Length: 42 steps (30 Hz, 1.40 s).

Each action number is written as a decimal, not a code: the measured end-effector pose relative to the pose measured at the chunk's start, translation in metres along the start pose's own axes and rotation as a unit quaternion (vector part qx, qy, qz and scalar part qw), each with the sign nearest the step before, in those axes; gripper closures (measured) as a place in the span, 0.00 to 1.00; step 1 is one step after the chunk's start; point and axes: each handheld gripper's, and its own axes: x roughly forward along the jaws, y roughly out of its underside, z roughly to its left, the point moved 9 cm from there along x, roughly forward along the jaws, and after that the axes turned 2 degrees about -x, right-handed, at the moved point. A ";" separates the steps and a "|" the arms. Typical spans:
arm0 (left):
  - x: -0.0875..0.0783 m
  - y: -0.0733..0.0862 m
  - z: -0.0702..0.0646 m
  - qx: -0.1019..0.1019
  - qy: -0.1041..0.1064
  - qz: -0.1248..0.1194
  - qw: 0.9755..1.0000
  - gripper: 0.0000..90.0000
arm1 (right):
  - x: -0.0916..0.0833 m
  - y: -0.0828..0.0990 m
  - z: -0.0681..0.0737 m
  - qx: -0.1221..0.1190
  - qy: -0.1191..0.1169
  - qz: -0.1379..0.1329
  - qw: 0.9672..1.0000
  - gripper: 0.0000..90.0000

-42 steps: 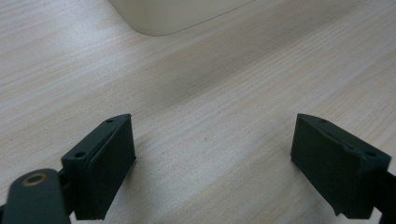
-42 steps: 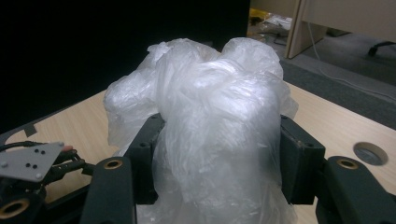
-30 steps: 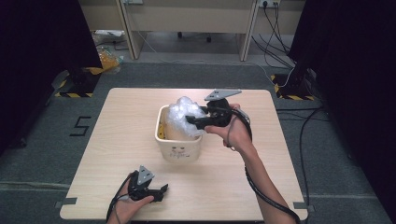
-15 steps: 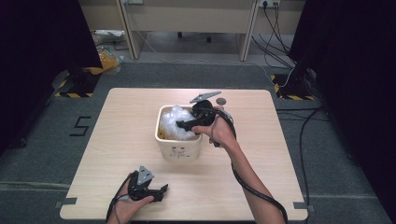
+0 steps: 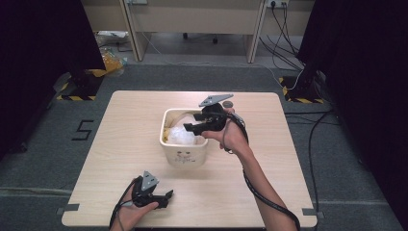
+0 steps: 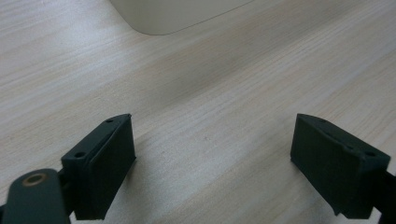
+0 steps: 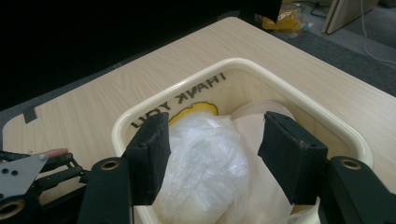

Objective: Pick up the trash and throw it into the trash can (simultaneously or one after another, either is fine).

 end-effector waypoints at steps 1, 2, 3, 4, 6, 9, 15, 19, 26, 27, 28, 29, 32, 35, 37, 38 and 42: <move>0.000 0.000 0.000 0.000 0.000 0.000 1.000 0.15 | -0.001 0.001 0.000 0.001 -0.001 -0.001 1.000 0.46; 0.000 0.000 0.000 0.000 0.000 0.000 1.000 0.14 | -0.002 0.001 0.000 0.002 0.000 -0.003 1.000 0.46; 0.000 0.000 0.000 0.000 0.000 0.000 1.000 0.14 | -0.004 0.002 -0.001 0.004 0.001 -0.005 1.000 0.45; 0.000 0.000 0.000 -0.001 0.000 0.000 1.000 0.15 | -0.007 0.004 -0.003 0.007 0.002 -0.007 1.000 0.45; 0.000 0.000 0.000 -0.001 0.000 -0.001 1.000 0.14 | -0.013 0.007 -0.006 0.009 0.006 -0.012 1.000 0.44; 0.000 0.000 0.000 -0.001 0.000 -0.001 1.000 0.14 | -0.023 0.011 -0.009 0.012 0.011 -0.019 1.000 0.44; 0.000 0.000 0.000 0.001 0.000 0.001 1.000 0.14 | -0.042 0.028 -0.017 0.017 0.023 -0.023 0.999 0.40; 0.000 0.000 0.000 0.001 0.000 0.001 1.000 0.14 | -0.052 0.041 -0.023 0.028 0.030 -0.027 0.999 0.36; 0.000 0.000 0.000 -0.001 -0.001 -0.001 1.000 0.14 | -0.067 0.068 -0.034 0.038 0.047 -0.028 0.998 0.33; 0.000 0.000 0.000 -0.001 -0.001 -0.001 1.000 0.14 | -0.070 0.073 -0.035 0.040 0.049 -0.028 0.998 0.33; 0.000 0.000 0.000 -0.001 -0.001 -0.001 1.000 0.14 | -0.072 0.077 -0.036 0.042 0.050 -0.029 0.997 0.33; 0.000 0.000 0.000 -0.001 -0.001 -0.001 1.000 0.14 | -0.074 0.079 -0.036 0.044 0.052 -0.031 0.997 0.33; 0.000 0.000 0.000 -0.001 -0.001 0.000 1.000 0.14 | -0.080 0.090 -0.038 0.051 0.057 -0.036 0.996 0.32; 0.000 0.000 0.000 -0.001 -0.001 0.000 1.000 0.14 | -0.084 0.100 -0.039 0.050 0.064 -0.036 0.996 0.32; 0.000 0.000 0.000 -0.001 -0.001 0.000 1.000 0.14 | -0.087 0.108 -0.038 0.051 0.068 -0.033 0.996 0.32; 0.000 0.000 0.000 -0.001 -0.001 -0.001 1.000 0.14 | -0.087 0.111 -0.037 0.052 0.068 -0.034 0.996 0.32; 0.000 0.000 0.000 -0.001 -0.002 0.000 1.000 0.14 | -0.089 0.124 -0.033 0.054 0.067 -0.036 0.996 0.32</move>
